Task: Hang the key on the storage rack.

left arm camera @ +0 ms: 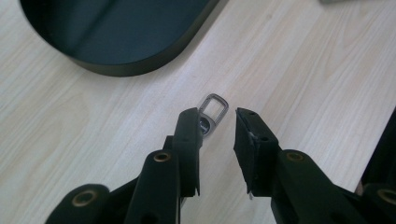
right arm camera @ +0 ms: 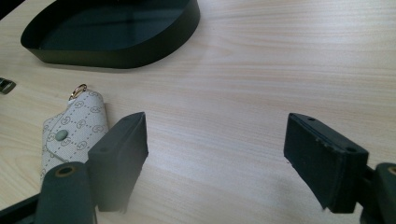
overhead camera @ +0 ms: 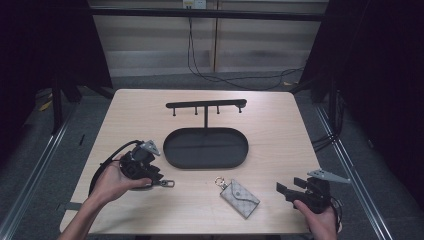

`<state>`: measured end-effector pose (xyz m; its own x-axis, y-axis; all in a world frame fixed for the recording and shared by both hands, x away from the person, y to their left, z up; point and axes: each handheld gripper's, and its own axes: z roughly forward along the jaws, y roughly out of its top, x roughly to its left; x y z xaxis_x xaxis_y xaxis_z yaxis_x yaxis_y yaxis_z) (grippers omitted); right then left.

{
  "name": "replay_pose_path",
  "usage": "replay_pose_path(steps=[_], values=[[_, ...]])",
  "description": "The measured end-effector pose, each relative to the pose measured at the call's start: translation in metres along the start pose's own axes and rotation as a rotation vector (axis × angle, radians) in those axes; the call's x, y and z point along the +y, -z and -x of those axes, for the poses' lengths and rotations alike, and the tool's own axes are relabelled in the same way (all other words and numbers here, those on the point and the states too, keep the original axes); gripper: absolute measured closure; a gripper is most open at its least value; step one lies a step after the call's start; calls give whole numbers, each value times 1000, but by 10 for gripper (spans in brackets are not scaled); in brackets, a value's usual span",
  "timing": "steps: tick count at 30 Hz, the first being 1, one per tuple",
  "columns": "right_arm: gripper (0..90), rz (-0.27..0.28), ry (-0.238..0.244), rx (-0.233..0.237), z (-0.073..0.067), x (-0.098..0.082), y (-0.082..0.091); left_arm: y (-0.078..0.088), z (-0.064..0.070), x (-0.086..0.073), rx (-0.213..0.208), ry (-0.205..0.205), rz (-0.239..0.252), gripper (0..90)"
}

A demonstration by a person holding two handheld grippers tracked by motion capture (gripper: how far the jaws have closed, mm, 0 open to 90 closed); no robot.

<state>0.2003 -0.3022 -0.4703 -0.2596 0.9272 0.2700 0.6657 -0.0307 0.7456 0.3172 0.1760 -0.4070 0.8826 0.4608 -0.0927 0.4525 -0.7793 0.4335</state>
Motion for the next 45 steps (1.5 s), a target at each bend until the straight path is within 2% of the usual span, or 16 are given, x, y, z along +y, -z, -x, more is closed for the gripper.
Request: replay_pose_path(steps=[2,5,10,11,17,21,22,24,26,31,32,34,36,37,43,45], values=[[215,-1,3,-1,0,0,0,-7,-2,5,0,-27,-60,700],[215,-2,14,3,-1,0,0,-10,-5,6,-7,-22,-74,695],[215,-12,12,5,-2,0,-2,-19,-11,7,-28,-33,-135,674],[215,-12,12,4,-2,-1,-2,-20,-12,8,-26,-49,-147,665],[217,-17,0,15,0,0,-3,-31,-13,13,-29,-69,-191,662],[217,-17,0,18,0,-1,-3,-40,-14,15,-42,-94,-240,653],[217,-20,1,20,0,-1,-3,-44,-16,16,-27,-112,-262,650],[217,-25,3,18,-1,-1,-4,-48,-17,17,-40,-118,-266,651],[217,-26,4,20,-1,-1,-4,-51,-15,18,-23,-141,-290,652],[217,-26,-6,32,0,-1,-4,-56,-12,24,-23,-175,-328,694],[217,-22,-27,45,2,-1,-4,-61,-9,27,-25,-201,-377,703],[217,-13,-32,38,3,-1,-3,-65,-6,29,0,-222,-404,686],[217,-8,-34,44,3,-1,-2,-66,-4,30,-5,-220,-409,687],[217,-14,-30,42,2,-1,-3,-68,-3,30,-10,-237,-409,688],[217,-27,-20,46,1,-1,-5,-79,2,30,11,-278,-477,666],[217,-30,-19,46,1,-1,-5,-80,3,31,15,-289,-467,663]])
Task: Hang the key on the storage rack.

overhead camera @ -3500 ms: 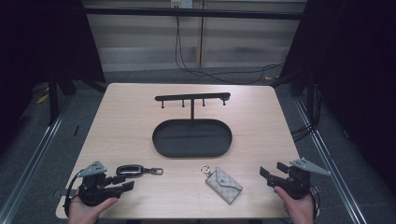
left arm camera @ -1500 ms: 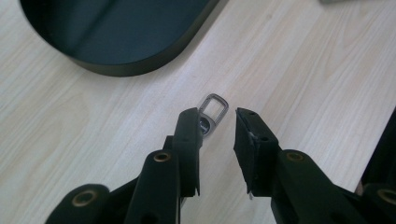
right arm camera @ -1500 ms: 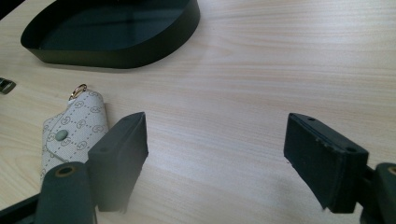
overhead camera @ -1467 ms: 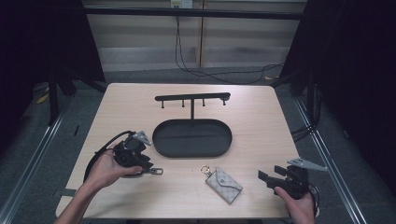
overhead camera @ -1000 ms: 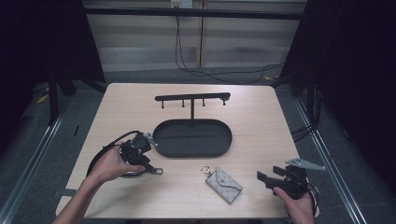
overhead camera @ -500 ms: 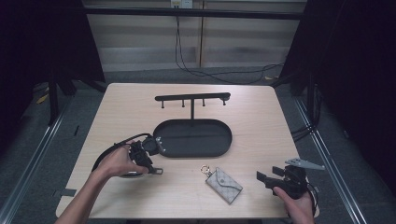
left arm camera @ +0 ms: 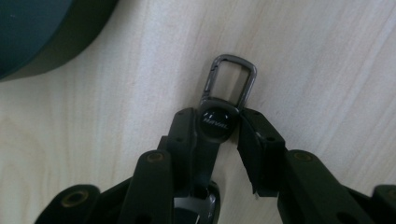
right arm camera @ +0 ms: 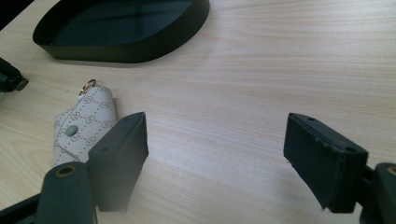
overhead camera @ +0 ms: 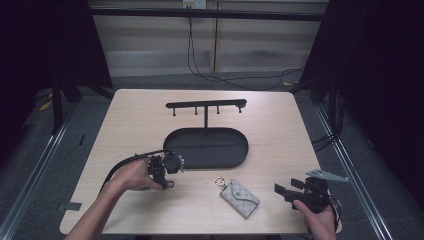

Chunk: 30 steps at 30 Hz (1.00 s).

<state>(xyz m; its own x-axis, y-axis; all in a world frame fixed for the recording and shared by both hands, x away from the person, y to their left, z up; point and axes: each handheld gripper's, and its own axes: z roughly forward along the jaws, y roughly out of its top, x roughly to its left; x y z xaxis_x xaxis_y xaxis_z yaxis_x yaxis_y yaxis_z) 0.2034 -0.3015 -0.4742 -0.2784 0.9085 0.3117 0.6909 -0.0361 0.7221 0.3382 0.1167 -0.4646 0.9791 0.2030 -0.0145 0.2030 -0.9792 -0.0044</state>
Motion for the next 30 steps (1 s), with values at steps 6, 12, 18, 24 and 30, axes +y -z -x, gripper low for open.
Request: replay_pose_path(steps=[6,12,18,24,30], values=[[217,-11,30,-20,-3,0,-2,0,0,0,-14,0,6,689],[217,-19,30,-23,-4,0,-2,0,-4,-3,-38,47,19,698],[217,-20,33,-20,-4,0,-3,-1,-5,-1,-57,82,7,696],[217,-23,31,-15,-4,0,-3,0,-10,0,-71,123,3,699],[217,-22,44,-23,-5,0,-3,2,-16,-7,-98,176,53,704]])
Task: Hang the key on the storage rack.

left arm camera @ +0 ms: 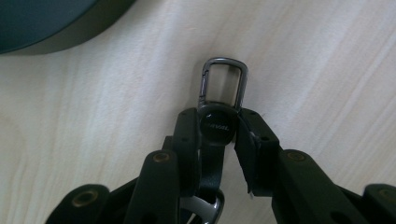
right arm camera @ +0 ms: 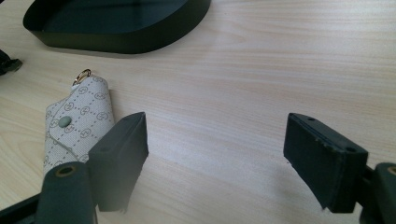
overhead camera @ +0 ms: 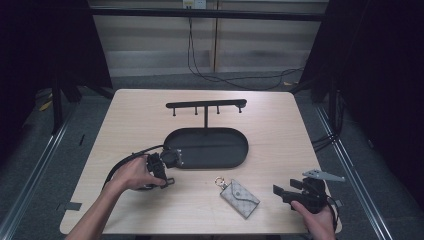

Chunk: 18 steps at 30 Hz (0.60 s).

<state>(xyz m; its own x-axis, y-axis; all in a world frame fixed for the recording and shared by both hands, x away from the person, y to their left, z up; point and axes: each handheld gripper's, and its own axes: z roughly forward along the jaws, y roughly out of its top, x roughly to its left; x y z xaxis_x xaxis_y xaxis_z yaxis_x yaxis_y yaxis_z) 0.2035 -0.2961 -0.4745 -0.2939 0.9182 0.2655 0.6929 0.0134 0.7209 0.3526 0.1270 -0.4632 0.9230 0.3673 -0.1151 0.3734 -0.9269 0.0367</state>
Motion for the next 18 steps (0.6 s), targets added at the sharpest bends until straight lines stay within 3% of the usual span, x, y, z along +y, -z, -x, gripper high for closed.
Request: replay_pose_path(steps=[7,15,18], values=[[219,-6,-3,4,0,0,-1,10,0,-5,3,19,8,705],[222,-4,-7,4,0,0,0,25,3,-6,11,-30,-33,707],[229,-3,-6,6,0,0,0,29,3,-6,18,-28,-35,708]])
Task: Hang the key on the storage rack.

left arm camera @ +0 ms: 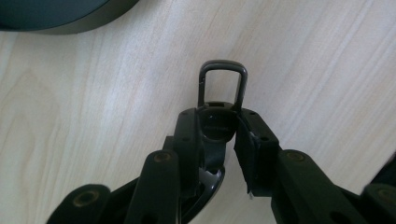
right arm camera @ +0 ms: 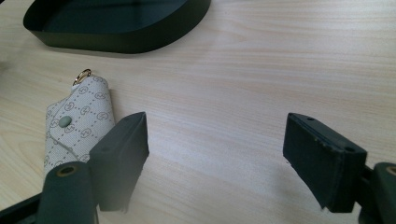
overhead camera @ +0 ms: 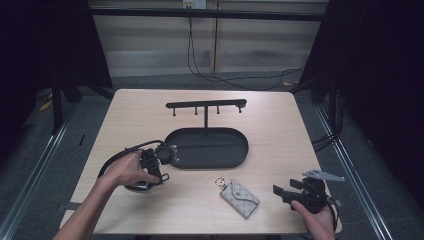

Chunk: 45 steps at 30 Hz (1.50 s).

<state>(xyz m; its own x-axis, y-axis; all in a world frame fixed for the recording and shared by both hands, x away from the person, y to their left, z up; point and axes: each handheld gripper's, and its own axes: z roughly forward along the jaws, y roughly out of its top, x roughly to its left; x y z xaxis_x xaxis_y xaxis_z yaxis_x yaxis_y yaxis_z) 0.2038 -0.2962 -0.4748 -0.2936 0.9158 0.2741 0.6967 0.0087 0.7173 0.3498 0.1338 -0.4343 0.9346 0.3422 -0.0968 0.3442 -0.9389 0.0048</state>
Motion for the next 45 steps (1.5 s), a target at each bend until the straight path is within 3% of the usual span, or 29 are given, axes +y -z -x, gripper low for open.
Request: replay_pose_path(steps=[3,7,12,18,20,22,30,33,34,35,39,45], values=[[238,7,5,-1,0,0,1,12,0,-1,28,0,1,708],[237,10,3,2,0,0,1,27,-2,-7,33,14,32,708],[238,6,5,3,0,0,1,41,-3,-9,56,21,35,708],[238,5,2,2,0,0,1,49,-3,-12,67,48,70,708],[238,5,2,0,0,0,0,52,-5,-13,62,38,65,708],[238,3,2,1,0,0,0,56,-4,-16,69,36,94,708],[238,-5,-1,7,0,0,-1,65,-6,-16,89,63,90,709],[238,-9,2,7,0,0,-1,73,-5,-15,136,127,68,709],[238,-9,2,7,0,0,-1,73,-5,-15,136,127,68,709],[238,-11,3,12,0,0,-2,78,-5,-15,139,159,80,709],[237,-13,-5,15,0,0,-2,87,-7,-15,128,212,98,709],[237,-17,-6,16,0,0,-2,93,-9,-16,105,230,128,709]])
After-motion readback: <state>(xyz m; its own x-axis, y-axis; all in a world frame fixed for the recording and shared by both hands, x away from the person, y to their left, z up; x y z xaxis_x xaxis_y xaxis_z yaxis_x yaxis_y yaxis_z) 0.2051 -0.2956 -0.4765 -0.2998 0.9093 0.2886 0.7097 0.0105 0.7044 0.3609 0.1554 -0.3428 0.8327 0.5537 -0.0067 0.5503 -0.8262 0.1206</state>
